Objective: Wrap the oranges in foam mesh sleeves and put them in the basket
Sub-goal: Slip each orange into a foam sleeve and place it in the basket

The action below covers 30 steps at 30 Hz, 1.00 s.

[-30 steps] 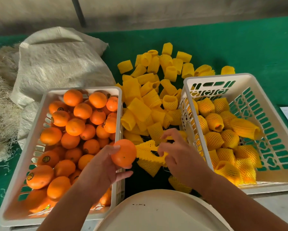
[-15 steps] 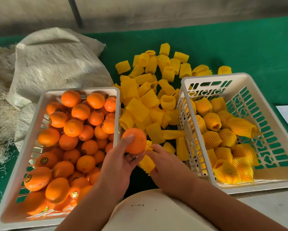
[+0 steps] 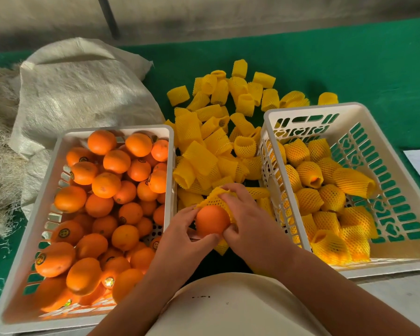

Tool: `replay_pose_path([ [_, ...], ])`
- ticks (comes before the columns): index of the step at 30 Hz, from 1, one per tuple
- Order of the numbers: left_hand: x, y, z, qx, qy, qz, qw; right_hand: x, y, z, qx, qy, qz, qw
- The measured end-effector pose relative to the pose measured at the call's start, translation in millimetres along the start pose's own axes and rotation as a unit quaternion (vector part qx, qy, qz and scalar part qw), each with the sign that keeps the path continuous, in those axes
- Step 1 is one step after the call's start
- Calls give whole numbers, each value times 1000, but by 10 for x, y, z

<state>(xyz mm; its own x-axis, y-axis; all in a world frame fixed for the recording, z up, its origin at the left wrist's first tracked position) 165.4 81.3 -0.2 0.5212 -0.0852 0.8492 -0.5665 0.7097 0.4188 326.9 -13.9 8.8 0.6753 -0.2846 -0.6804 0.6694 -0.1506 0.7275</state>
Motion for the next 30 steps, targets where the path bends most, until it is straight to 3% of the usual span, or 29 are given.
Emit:
replay_pose_path([
  [3,22,36,12,20,-12,-15,1000,-79,7,36,-3,21,10,1000],
  [10,50,32,21,218,-62,-157,961,-392,-81,197,-23,82,10,996],
  [15,16,84,-12,222,-82,-128,963,-388,24,203,28,103,-57,993],
  [18,-34,108,2,199,-91,-106,970,-327,71,189,133,38,-179,974],
  [20,-60,99,21,192,-102,-114,969,-254,102,132,148,-84,-226,959],
  [22,-54,71,38,193,-119,-133,965,-226,130,73,25,-249,-338,907],
  [23,-38,54,42,194,-132,-140,962,-225,116,62,-53,-304,-431,848],
  [24,-13,37,47,196,-146,-145,959,-242,99,67,-111,-327,-518,783],
  [26,57,14,54,200,-173,-153,952,-294,59,89,-155,-310,-621,703],
  [28,112,11,56,195,-198,-170,945,-342,18,90,-149,-294,-674,661],
  [30,138,12,43,182,-217,-188,940,-347,21,77,-136,-285,-684,658],
])
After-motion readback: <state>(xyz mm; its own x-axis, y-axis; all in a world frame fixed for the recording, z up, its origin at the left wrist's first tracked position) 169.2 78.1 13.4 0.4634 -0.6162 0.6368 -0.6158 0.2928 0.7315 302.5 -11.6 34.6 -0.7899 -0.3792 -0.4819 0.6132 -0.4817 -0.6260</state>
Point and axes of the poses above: each hand's wrist, its own z-axis away from the middle knuckle, its own y-axis out of the back of the hand, x = y × z, the point moved 1 cm from there along -z, towards the middle knuckle, and after that the axes turned 1 degree about -z, right-handed, at the moved point
